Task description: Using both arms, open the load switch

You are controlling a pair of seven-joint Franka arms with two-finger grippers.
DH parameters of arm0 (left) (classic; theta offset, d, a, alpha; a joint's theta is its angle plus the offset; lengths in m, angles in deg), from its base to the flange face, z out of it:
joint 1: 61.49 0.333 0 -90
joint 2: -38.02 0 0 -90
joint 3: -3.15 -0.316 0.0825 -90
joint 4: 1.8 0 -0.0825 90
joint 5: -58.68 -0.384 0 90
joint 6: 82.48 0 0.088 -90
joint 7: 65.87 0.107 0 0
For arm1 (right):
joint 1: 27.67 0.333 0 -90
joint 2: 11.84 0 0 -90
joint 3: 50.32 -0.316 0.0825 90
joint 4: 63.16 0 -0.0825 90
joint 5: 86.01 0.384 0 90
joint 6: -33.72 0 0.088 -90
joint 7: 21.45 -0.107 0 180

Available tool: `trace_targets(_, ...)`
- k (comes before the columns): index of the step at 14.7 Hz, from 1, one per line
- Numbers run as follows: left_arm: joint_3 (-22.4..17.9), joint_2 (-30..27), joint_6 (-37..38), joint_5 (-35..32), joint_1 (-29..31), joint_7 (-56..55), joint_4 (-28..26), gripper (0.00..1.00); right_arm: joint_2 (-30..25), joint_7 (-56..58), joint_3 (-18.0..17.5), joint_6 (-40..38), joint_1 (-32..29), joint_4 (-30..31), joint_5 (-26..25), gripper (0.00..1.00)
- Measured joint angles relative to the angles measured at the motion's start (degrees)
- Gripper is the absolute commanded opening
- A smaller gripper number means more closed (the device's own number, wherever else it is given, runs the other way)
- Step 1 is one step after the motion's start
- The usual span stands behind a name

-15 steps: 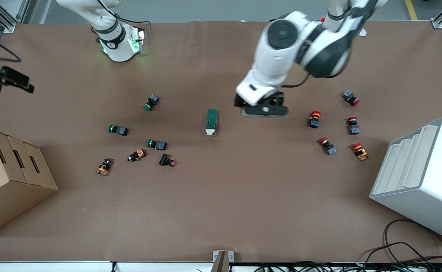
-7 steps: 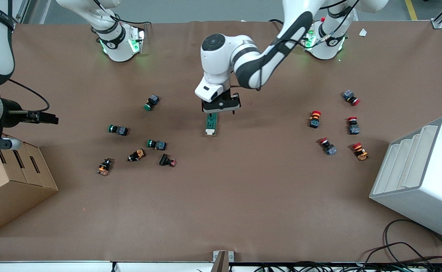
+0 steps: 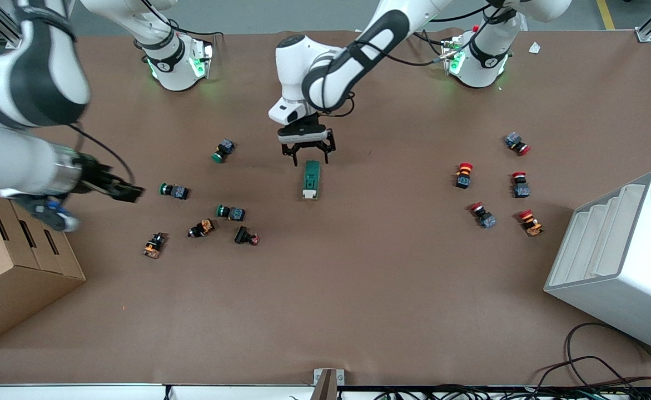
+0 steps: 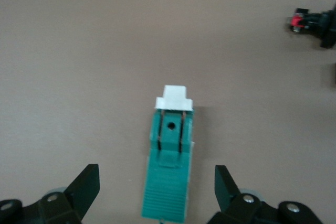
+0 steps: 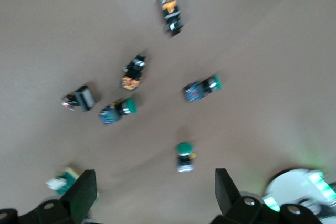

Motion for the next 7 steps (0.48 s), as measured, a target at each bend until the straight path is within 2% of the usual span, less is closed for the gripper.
trace_targets(3,0.0,1.7,0.3,-9.8,-2.3,-5.7,-0.7,0.96,4.4,-14.2,-0.7,5.4,5.1,0.0,0.7,1.0)
trace_targets(7,-0.4,4.6,0.6,-29.9,-2.7,-21.0,-4.3,0.96,10.9,-31.9,-0.9,13.9,12.4,0.1,0.7,1.0)
